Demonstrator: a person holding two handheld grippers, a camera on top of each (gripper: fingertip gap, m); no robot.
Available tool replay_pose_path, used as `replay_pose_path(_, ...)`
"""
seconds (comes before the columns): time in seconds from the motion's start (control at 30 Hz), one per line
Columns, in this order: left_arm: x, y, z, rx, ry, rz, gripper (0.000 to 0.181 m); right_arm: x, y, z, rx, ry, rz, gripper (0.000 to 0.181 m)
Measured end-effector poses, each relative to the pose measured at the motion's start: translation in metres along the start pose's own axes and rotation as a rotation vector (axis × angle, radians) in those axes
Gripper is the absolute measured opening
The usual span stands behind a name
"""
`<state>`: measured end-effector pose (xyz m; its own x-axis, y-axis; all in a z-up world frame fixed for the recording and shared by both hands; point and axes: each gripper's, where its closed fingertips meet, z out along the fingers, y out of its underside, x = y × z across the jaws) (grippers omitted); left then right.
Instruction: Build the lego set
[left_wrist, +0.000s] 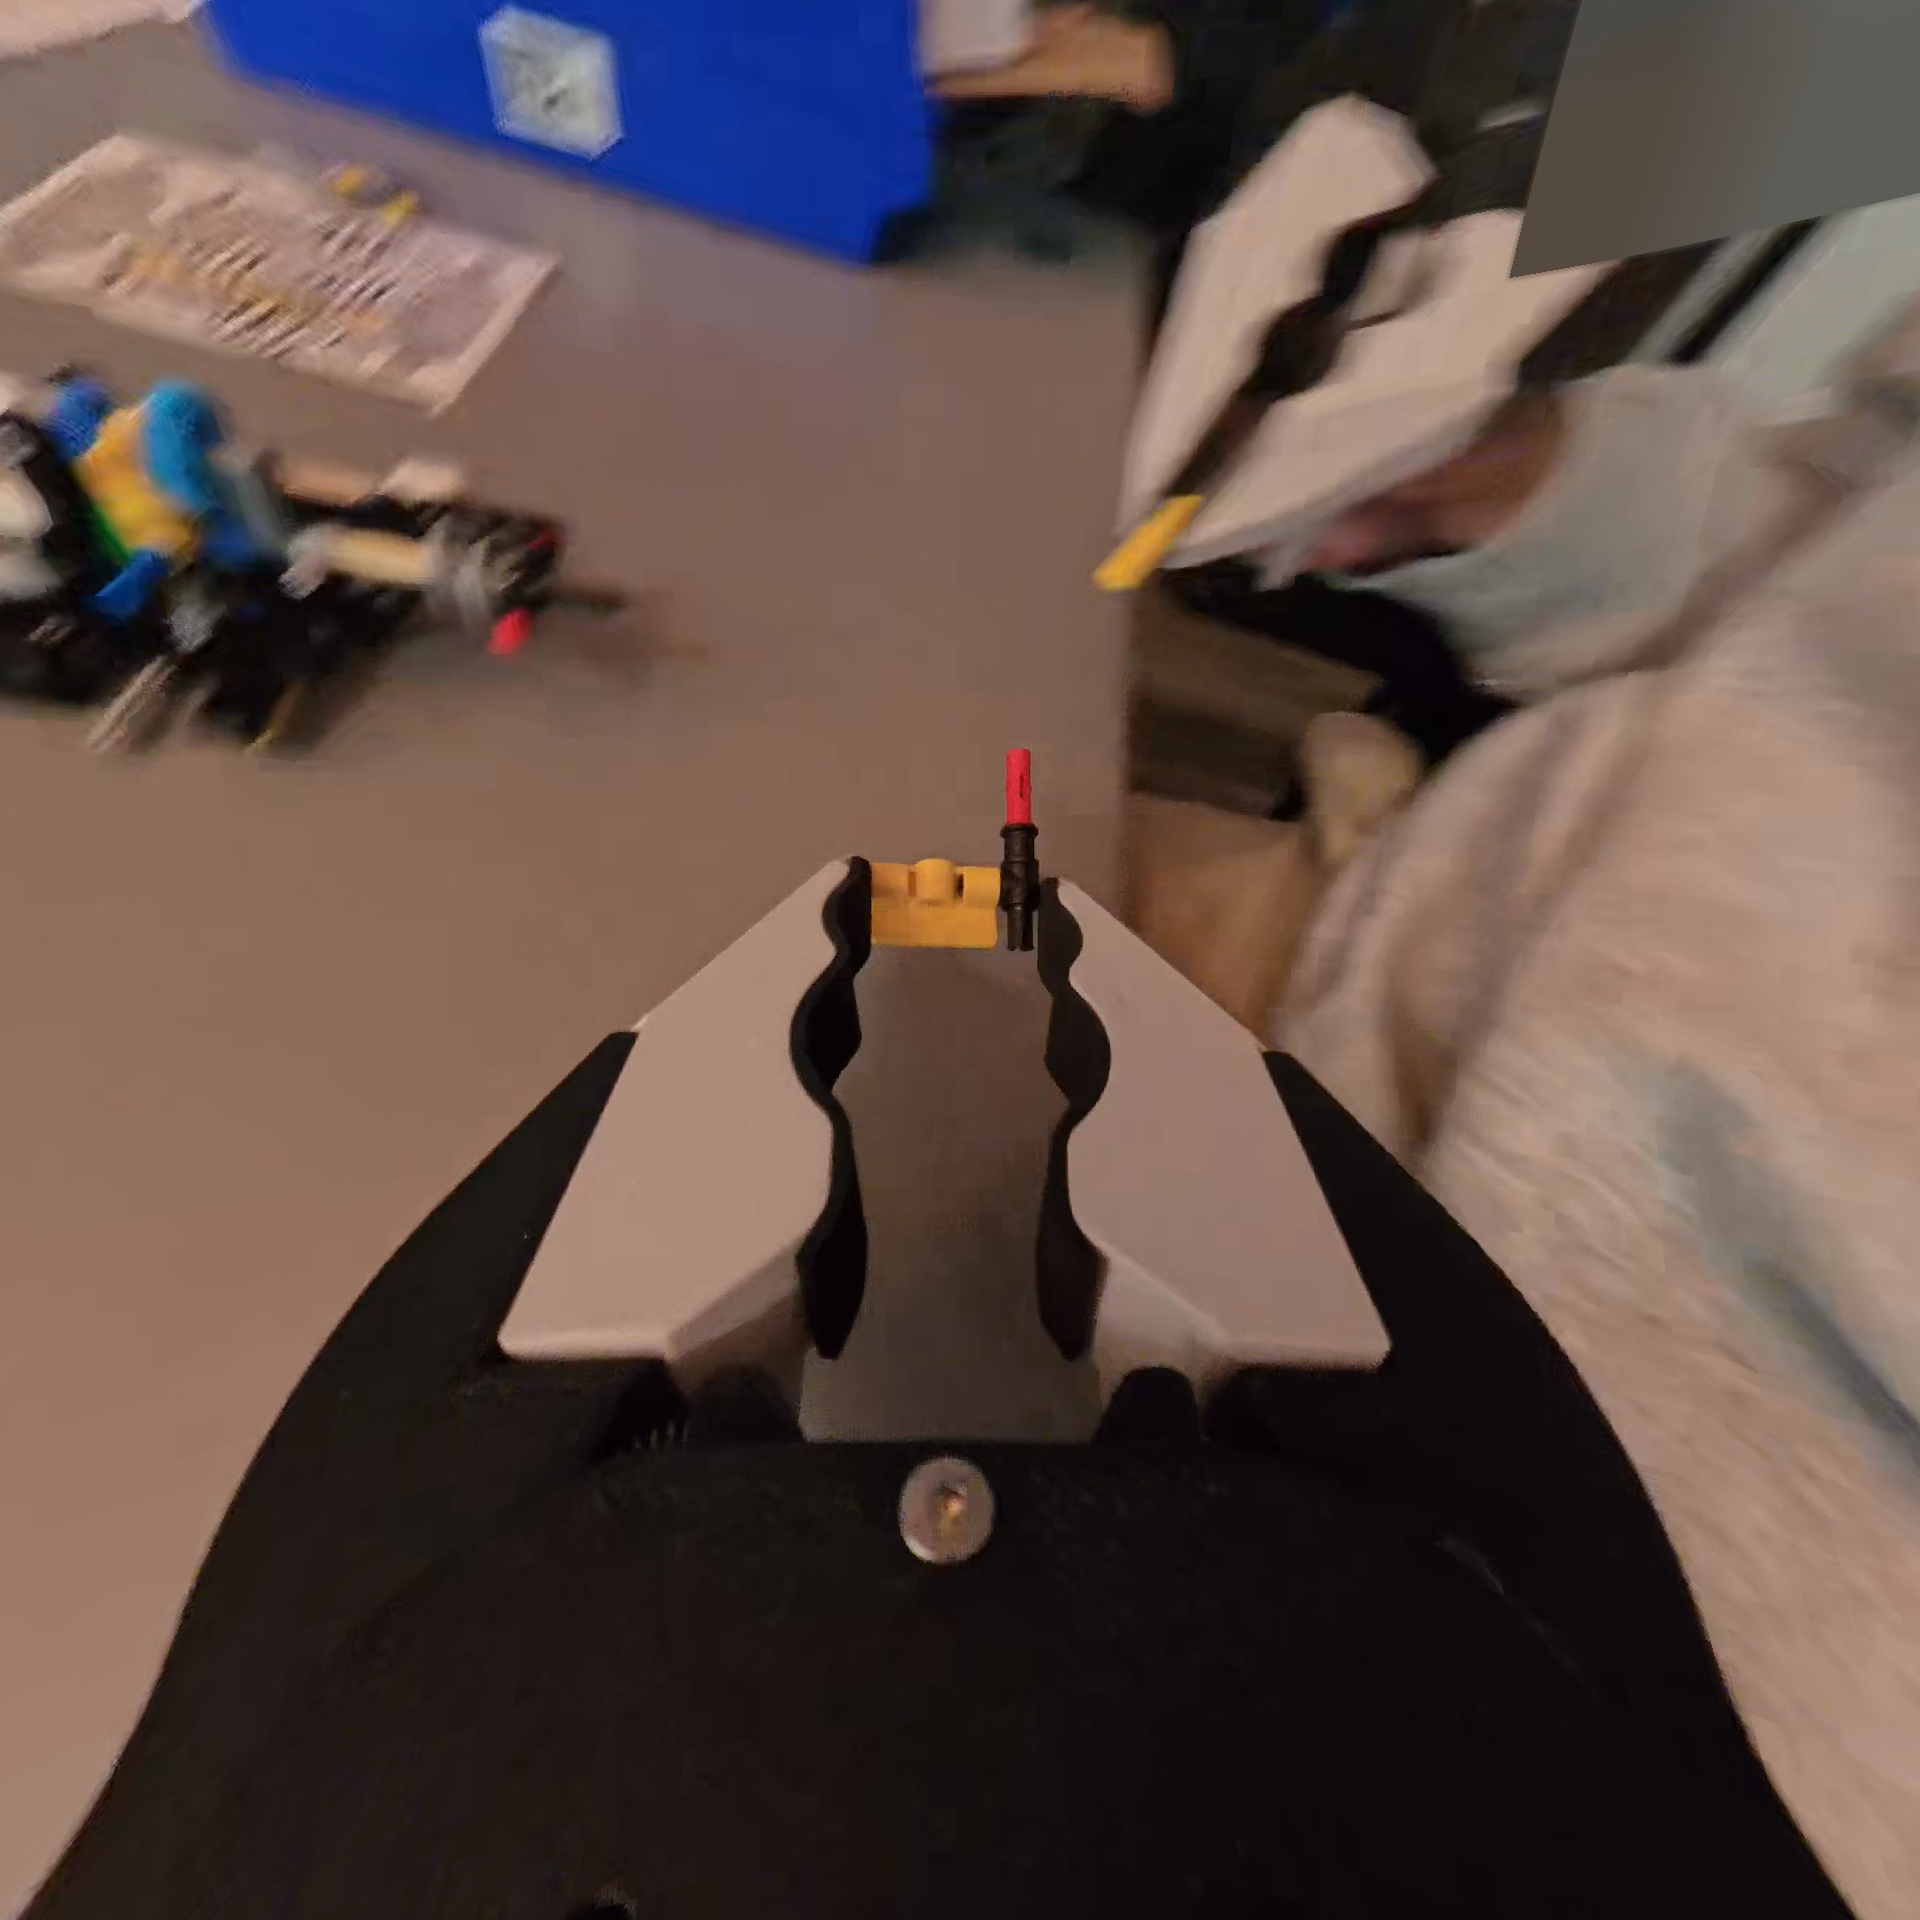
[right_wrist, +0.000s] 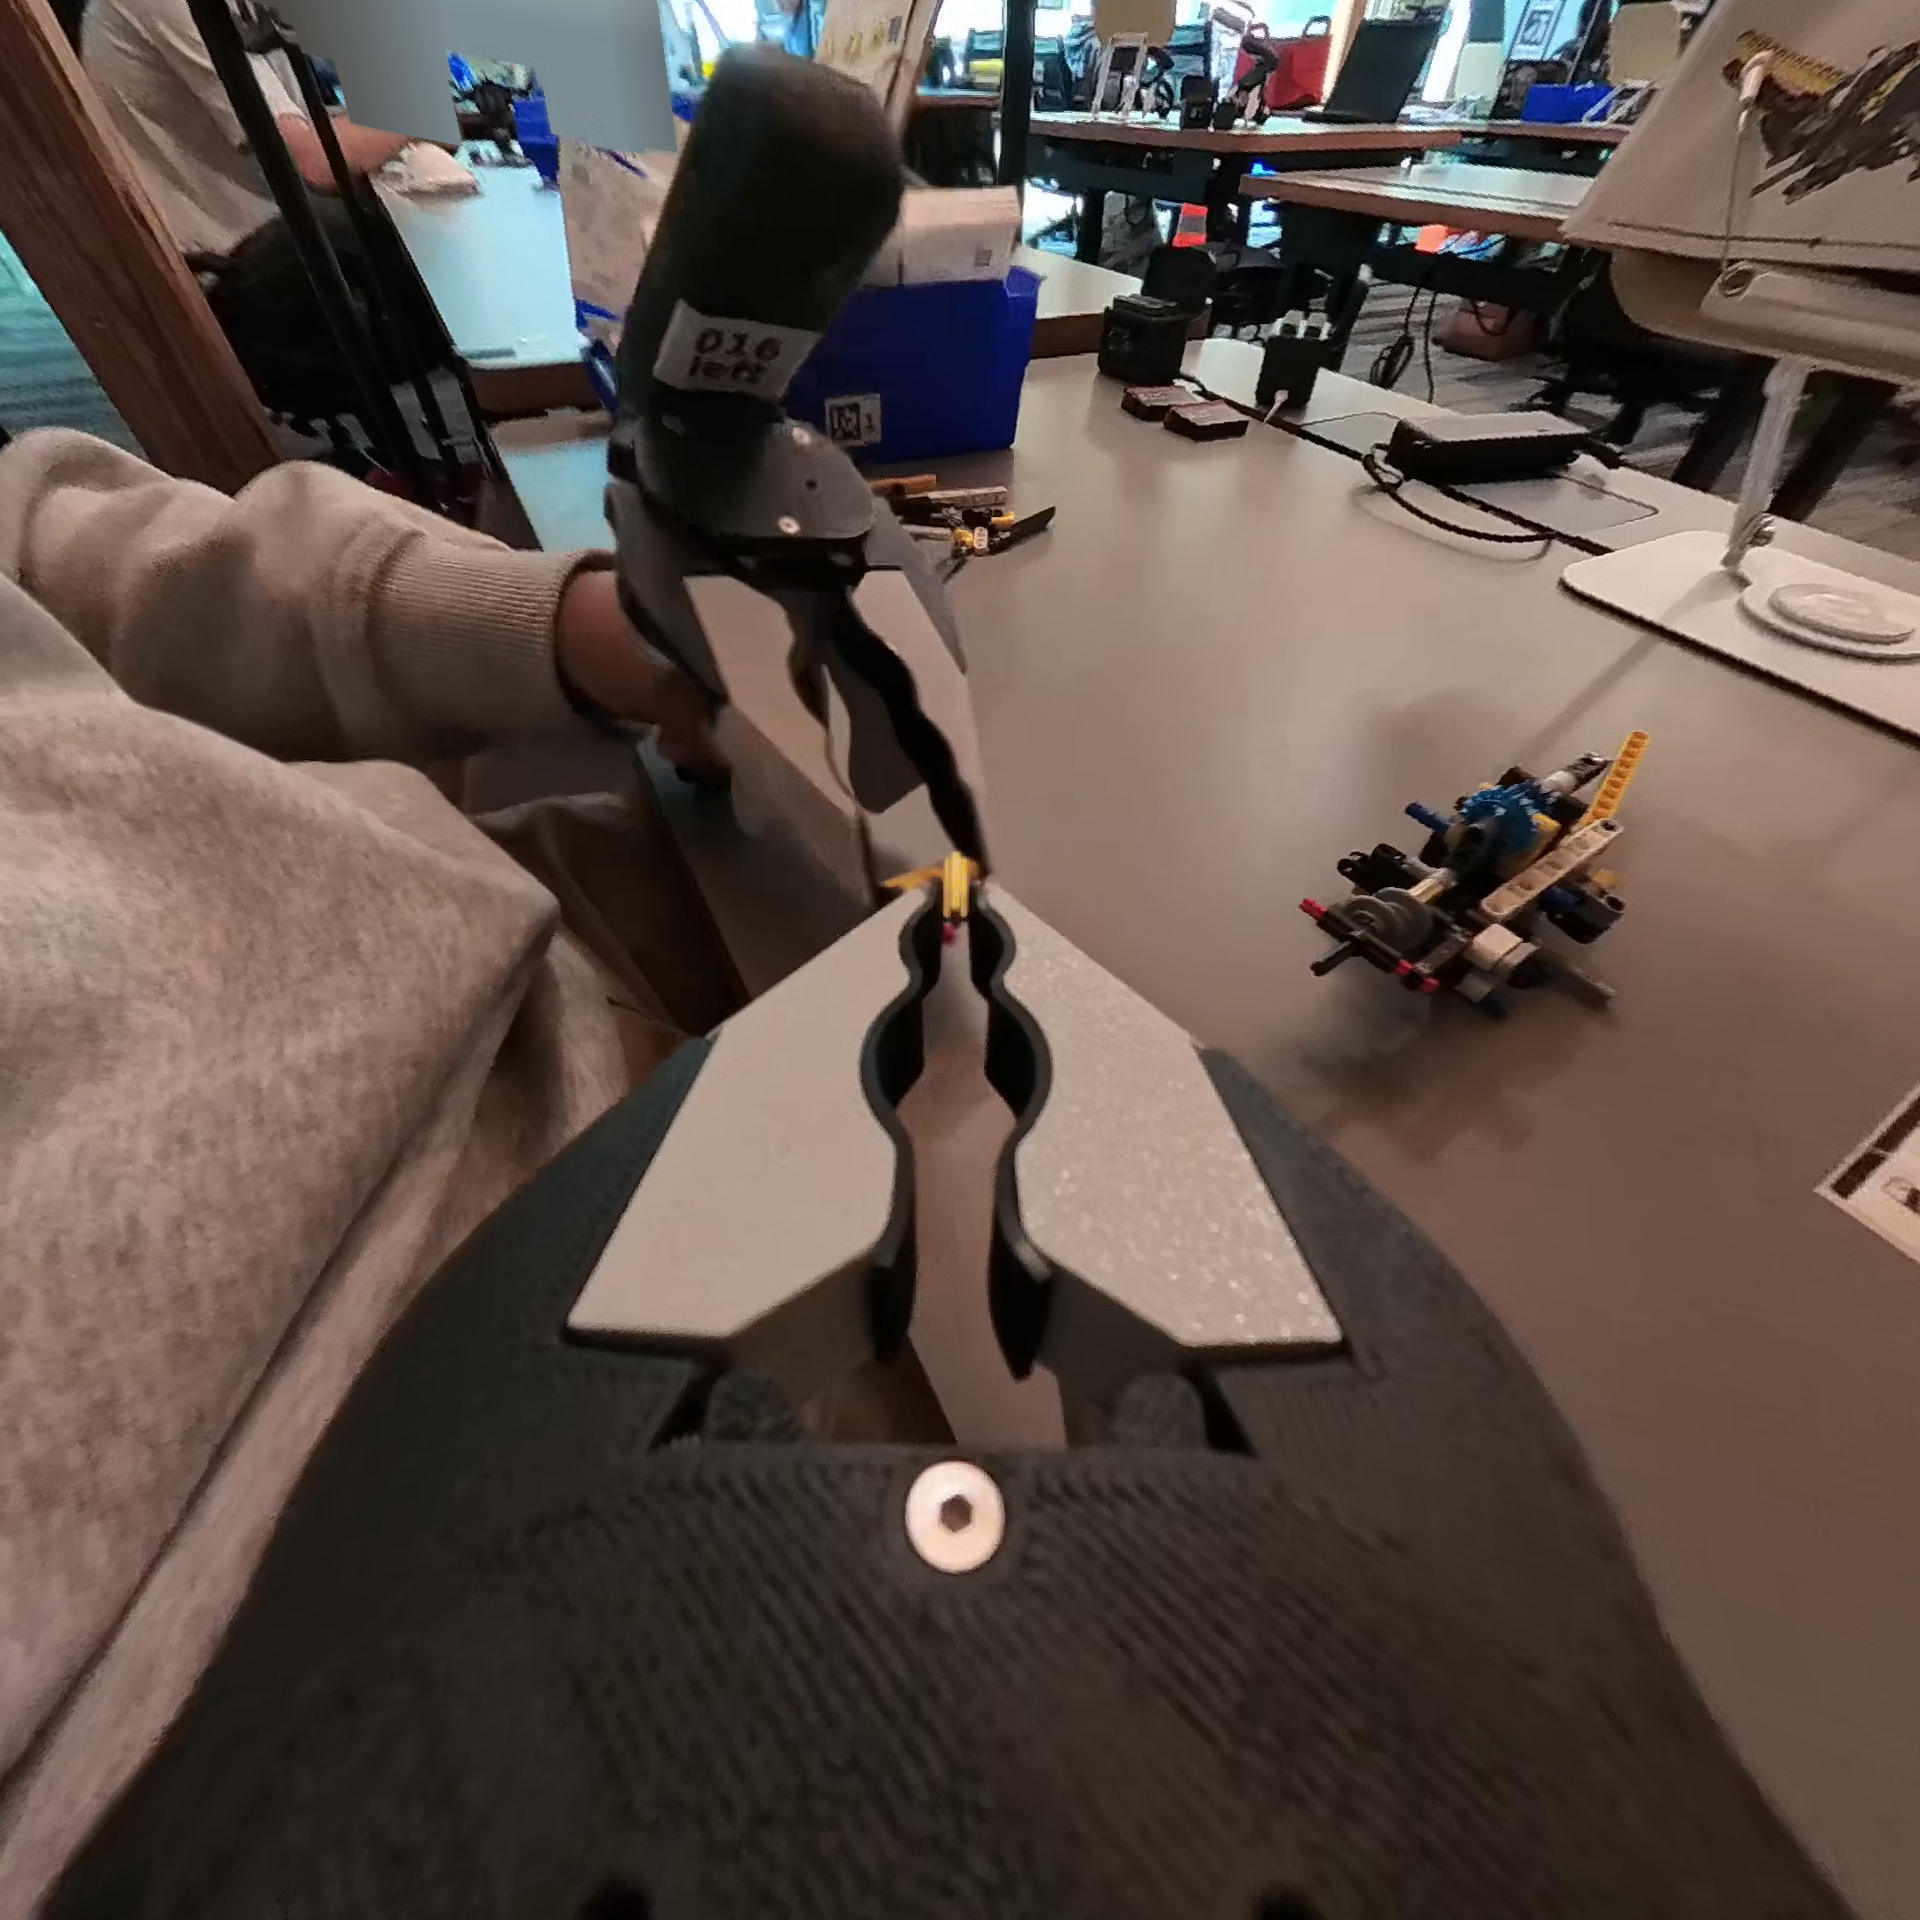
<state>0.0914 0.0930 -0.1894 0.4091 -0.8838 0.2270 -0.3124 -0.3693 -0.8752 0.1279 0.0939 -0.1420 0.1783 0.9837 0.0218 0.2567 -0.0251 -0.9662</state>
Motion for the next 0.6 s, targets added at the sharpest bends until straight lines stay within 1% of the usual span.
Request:
replay_pose_path(0.07, 0.021, -0.013, -0.008, 0.097, 0.132, -0.005, 0.029, -0.003, -0.006, -0.002, 0.027, -0.040, 0.052, 0.003)
replay_pose_path(0.13, 0.036, -0.026, -0.016, 0.186, 0.256, -0.071, 0.029, -0.011, -0.010, -0.002, 0.029, -0.116, 0.121, 0.003)
replay_pose_path(0.2, 0.041, -0.029, -0.020, 0.214, 0.320, -0.102, 0.029, -0.018, -0.007, 0.001, -0.022, -0.187, 0.180, 0.003)
replay_pose_path(0.27, 0.045, -0.027, -0.018, 0.198, 0.339, -0.086, 0.028, -0.024, -0.003, 0.005, -0.079, -0.234, 0.195, 0.003)
replay_pose_path(0.37, 0.049, -0.024, -0.013, 0.168, 0.364, -0.080, 0.029, -0.024, 0.002, 0.009, -0.143, -0.262, 0.193, 0.003)
replay_pose_path(0.5, 0.044, -0.017, -0.008, 0.140, 0.354, -0.091, 0.029, -0.022, 0.009, 0.014, -0.220, -0.325, 0.197, 0.003)
replay_pose_path(0.6, 0.036, -0.017, -0.008, 0.133, 0.321, -0.103, 0.028, -0.024, 0.013, 0.019, -0.228, -0.381, 0.224, 0.003)
